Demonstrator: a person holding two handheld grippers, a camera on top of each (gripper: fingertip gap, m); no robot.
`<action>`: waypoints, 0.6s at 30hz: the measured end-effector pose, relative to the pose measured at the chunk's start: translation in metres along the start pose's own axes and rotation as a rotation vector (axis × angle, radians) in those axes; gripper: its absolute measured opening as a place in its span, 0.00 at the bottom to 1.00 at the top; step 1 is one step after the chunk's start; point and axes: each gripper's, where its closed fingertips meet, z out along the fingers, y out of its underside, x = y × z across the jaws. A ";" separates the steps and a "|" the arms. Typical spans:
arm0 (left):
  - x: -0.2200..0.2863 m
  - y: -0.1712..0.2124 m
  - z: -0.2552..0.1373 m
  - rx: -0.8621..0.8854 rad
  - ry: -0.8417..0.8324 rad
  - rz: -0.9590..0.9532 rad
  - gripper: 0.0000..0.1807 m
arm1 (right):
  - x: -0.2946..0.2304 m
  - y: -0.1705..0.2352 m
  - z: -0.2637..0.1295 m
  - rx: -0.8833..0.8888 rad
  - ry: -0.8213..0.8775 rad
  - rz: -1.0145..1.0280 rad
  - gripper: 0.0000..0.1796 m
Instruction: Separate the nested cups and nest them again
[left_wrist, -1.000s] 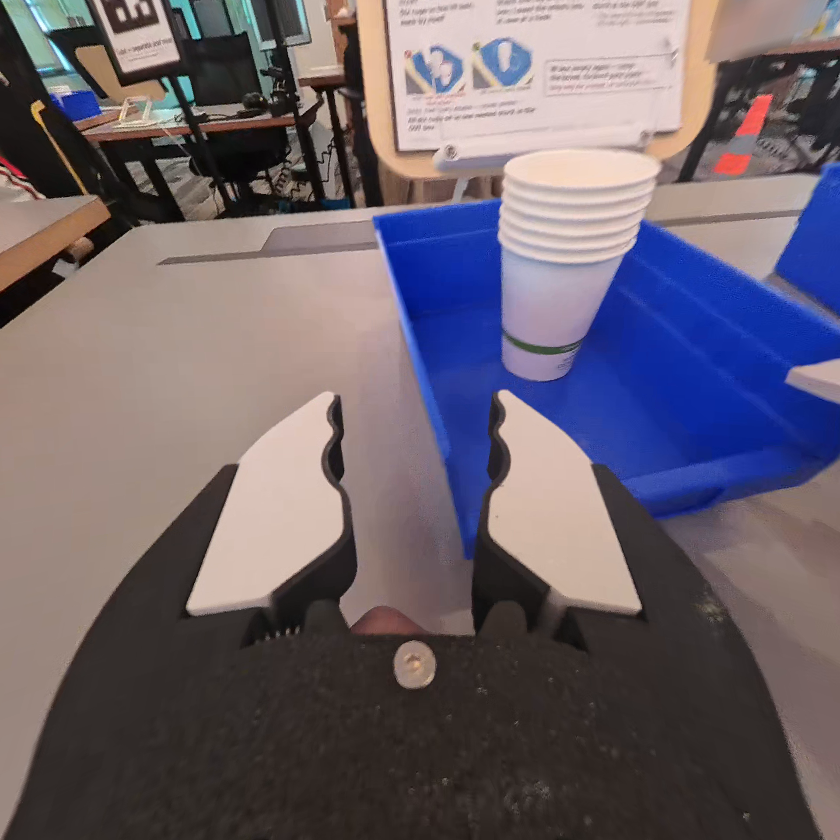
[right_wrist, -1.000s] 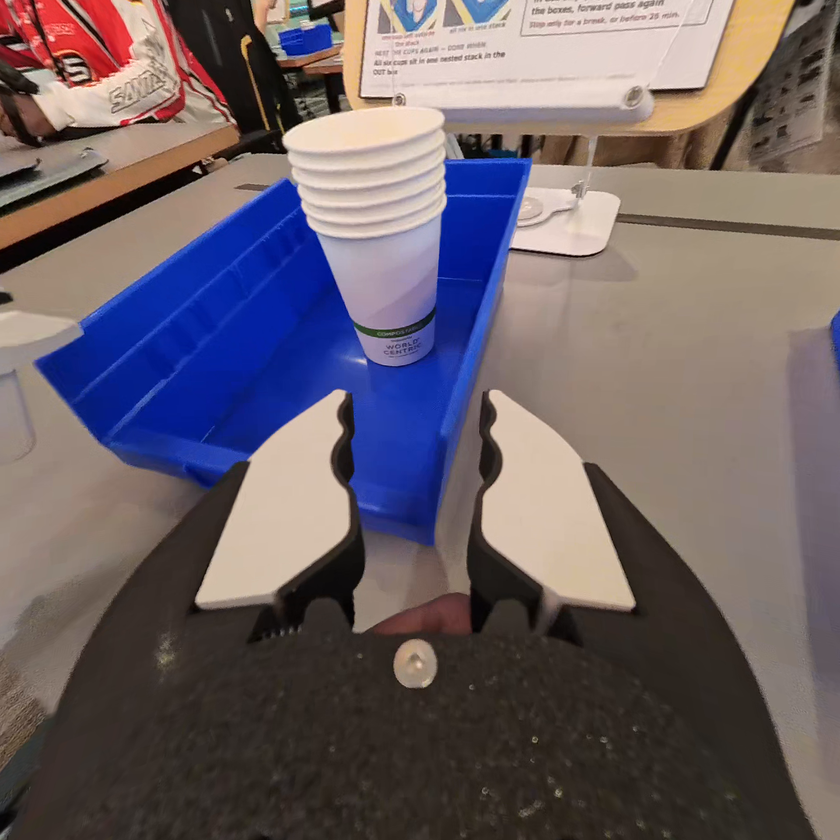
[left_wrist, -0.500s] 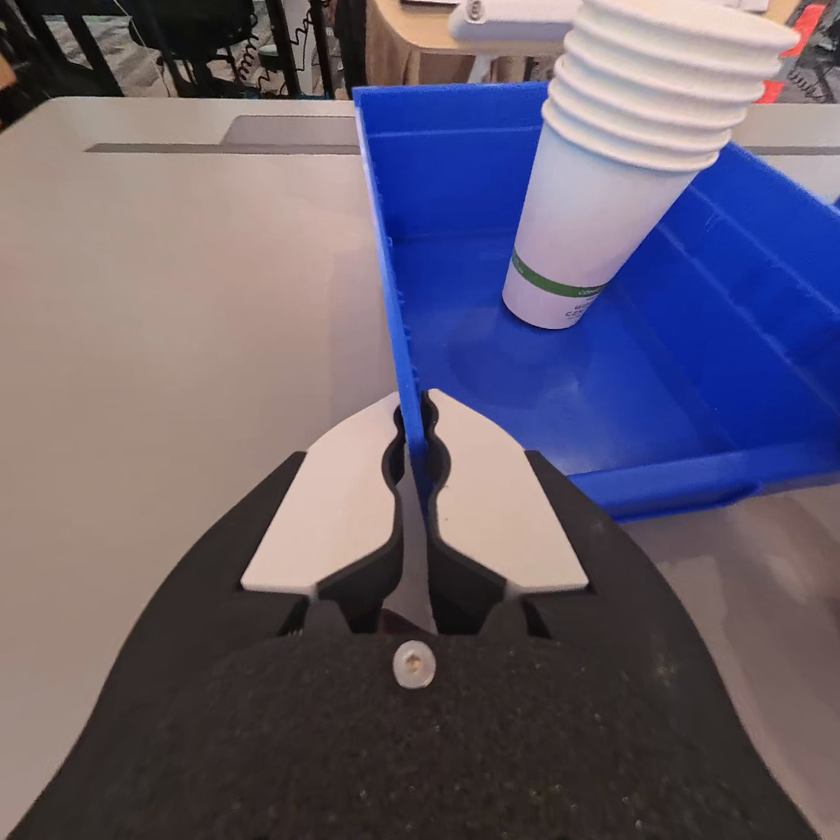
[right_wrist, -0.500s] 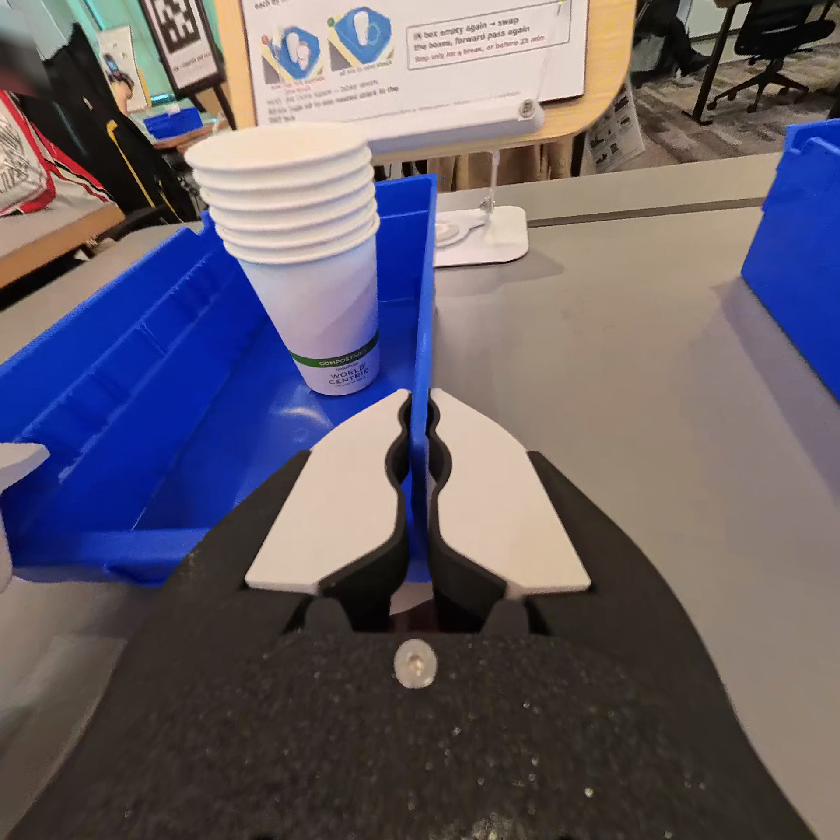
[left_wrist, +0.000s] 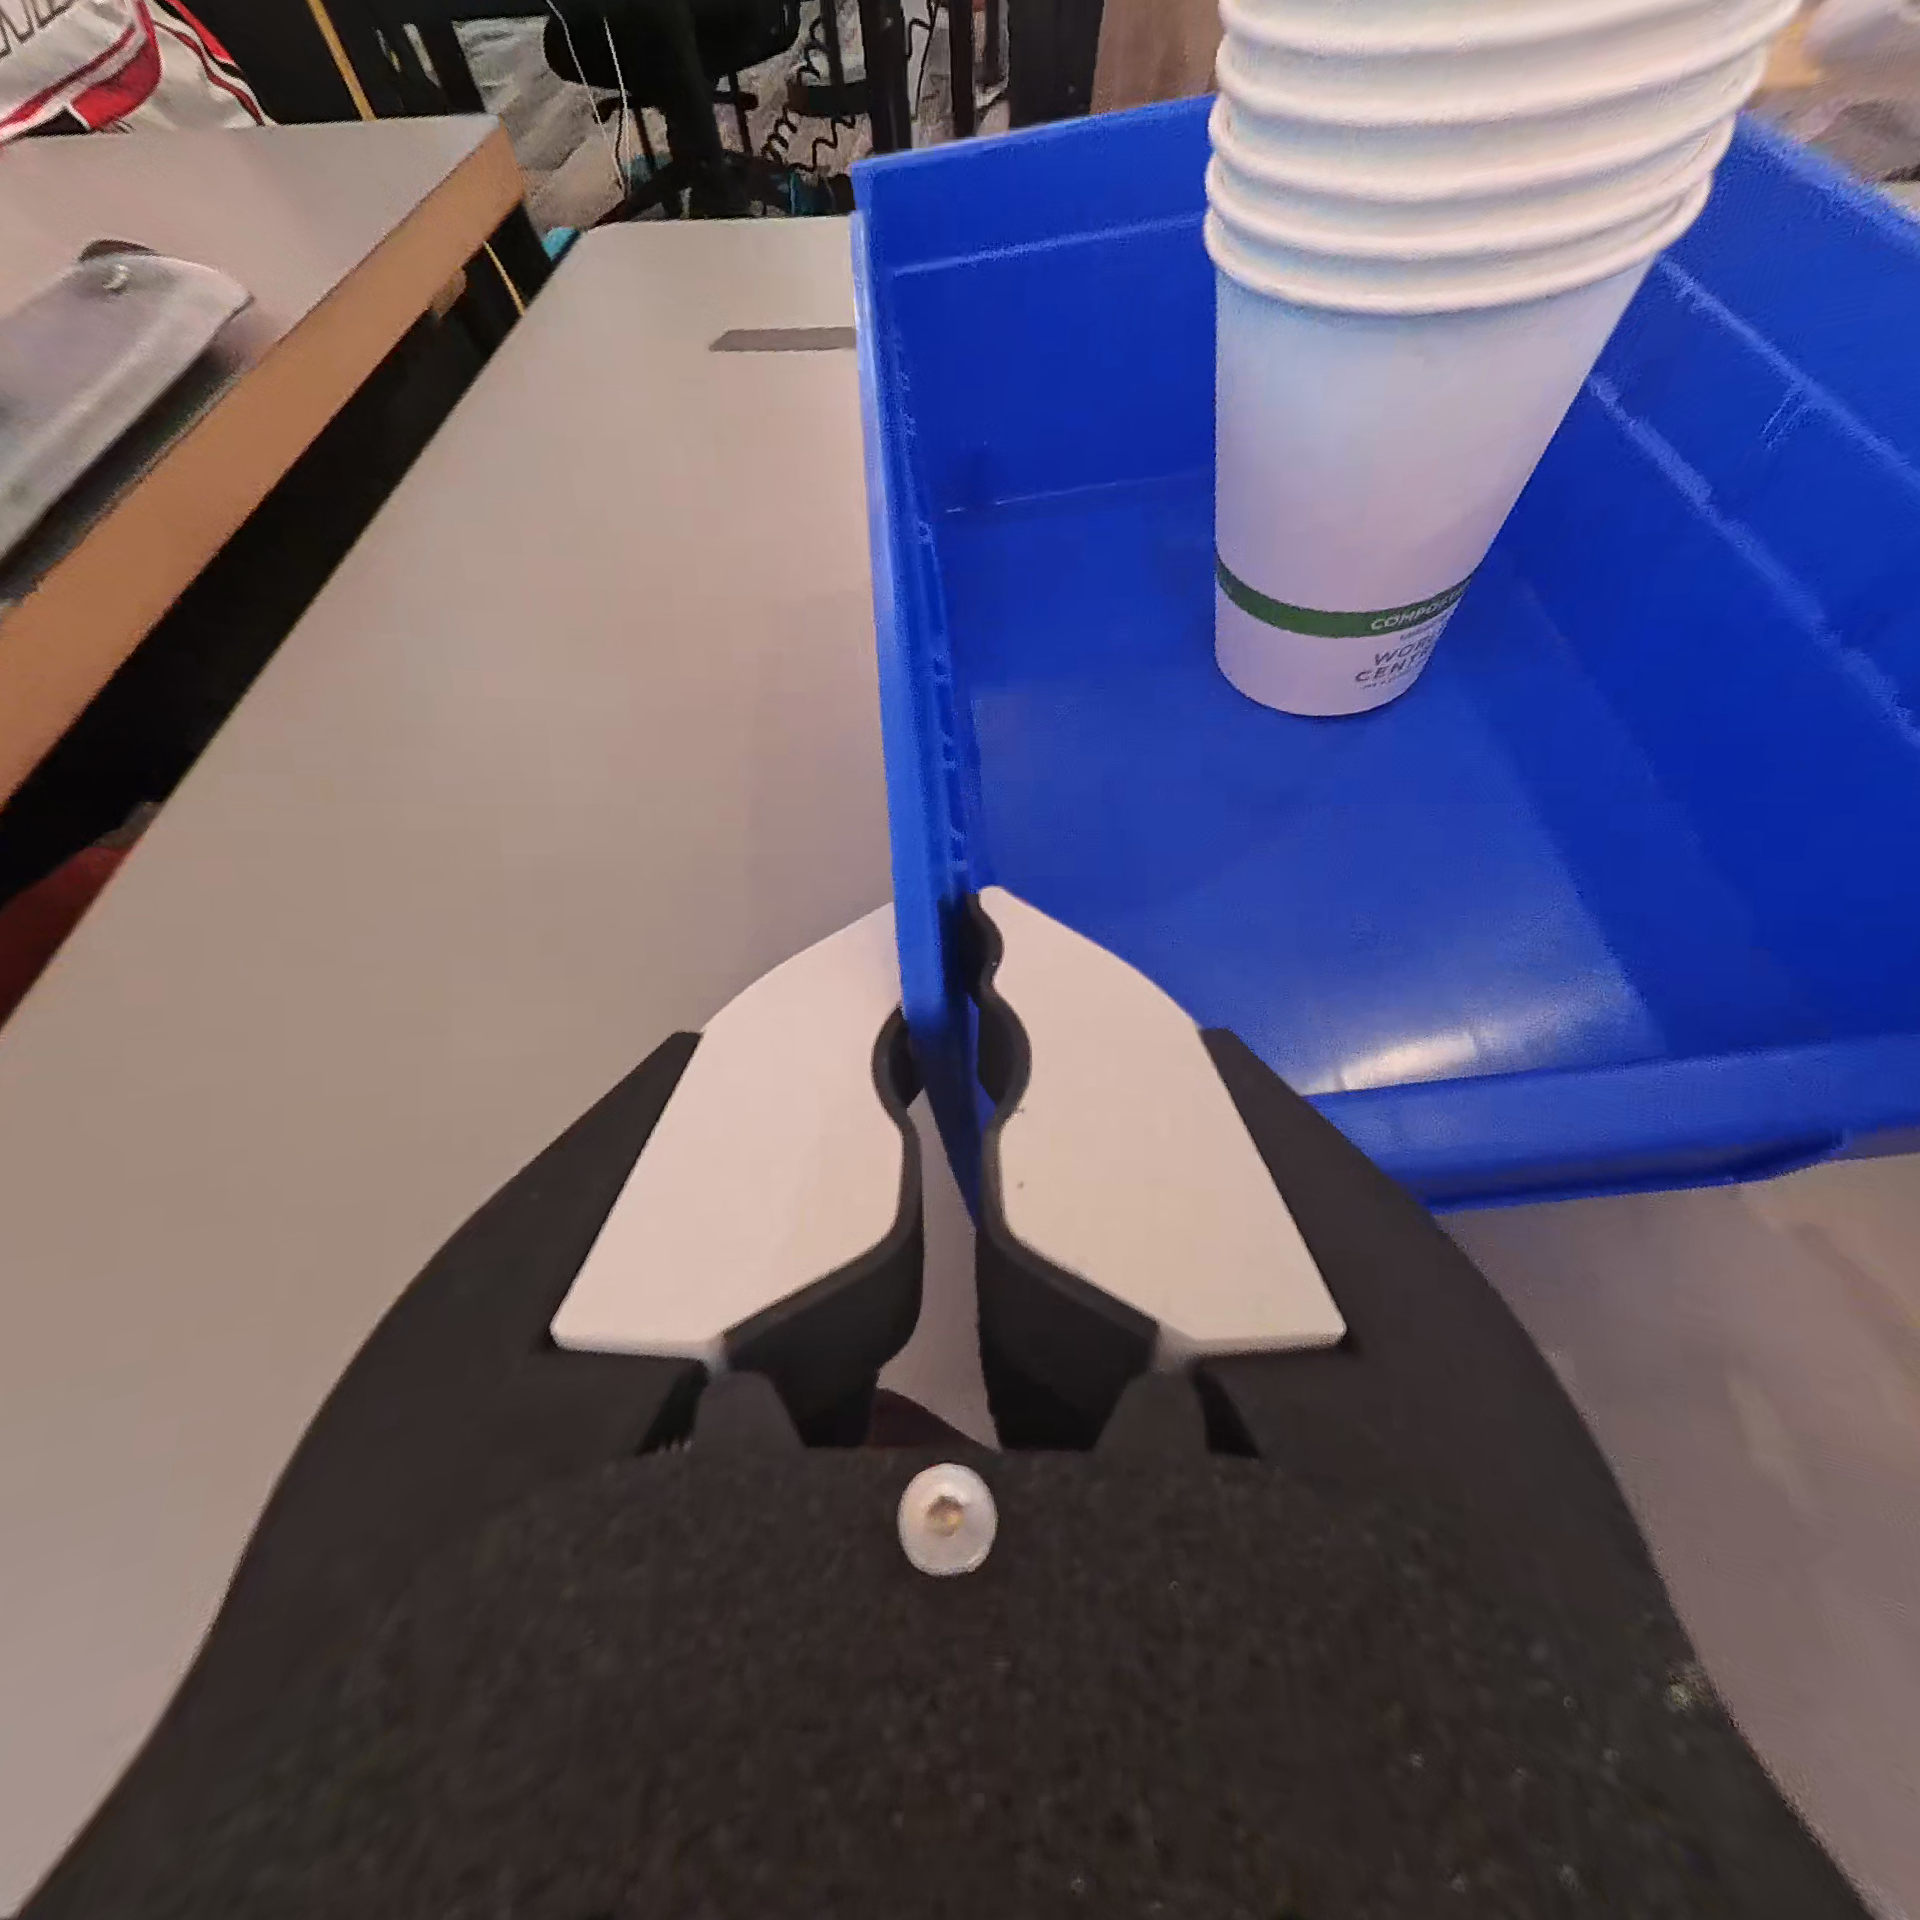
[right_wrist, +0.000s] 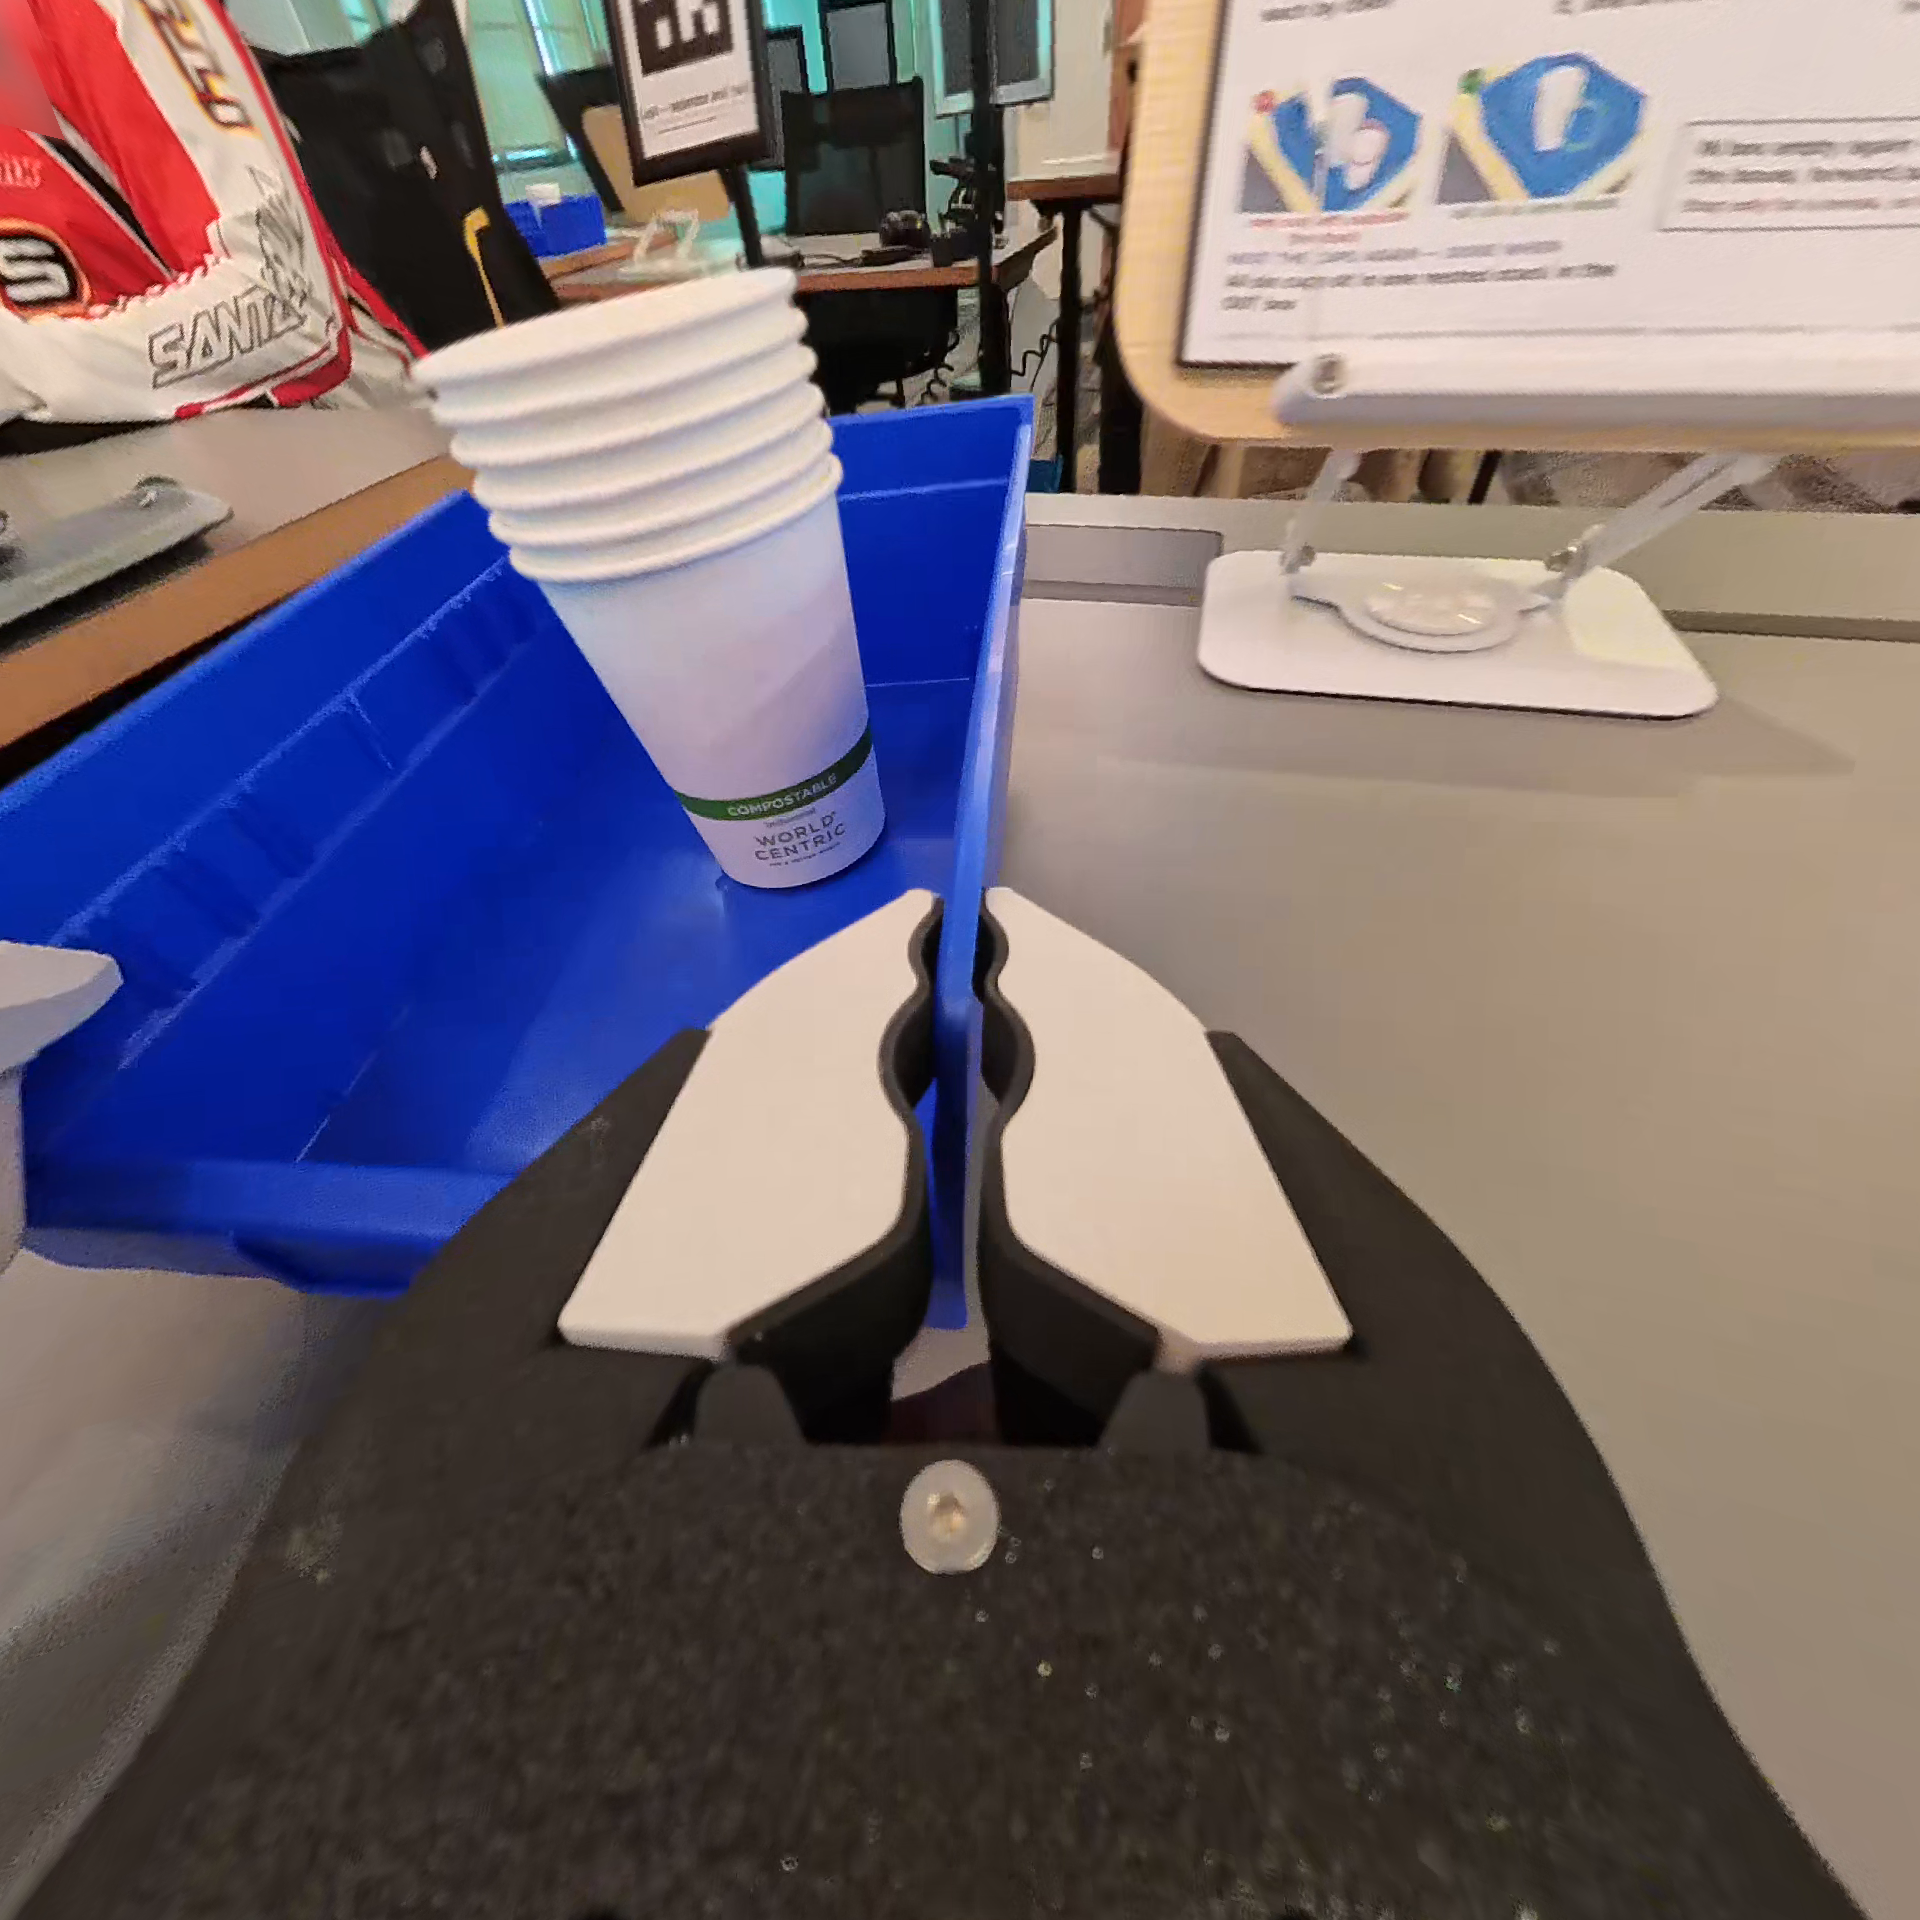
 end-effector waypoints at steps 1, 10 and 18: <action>-0.010 0.001 0.002 0.000 0.002 0.008 0.02 | -0.009 0.002 0.003 -0.006 0.003 -0.010 0.02; -0.043 0.005 0.028 0.009 0.075 0.062 0.02 | -0.035 0.023 0.025 -0.045 0.002 0.000 0.03; -0.032 -0.001 0.039 0.018 0.075 0.055 0.03 | -0.026 0.021 0.031 -0.032 -0.067 -0.029 0.10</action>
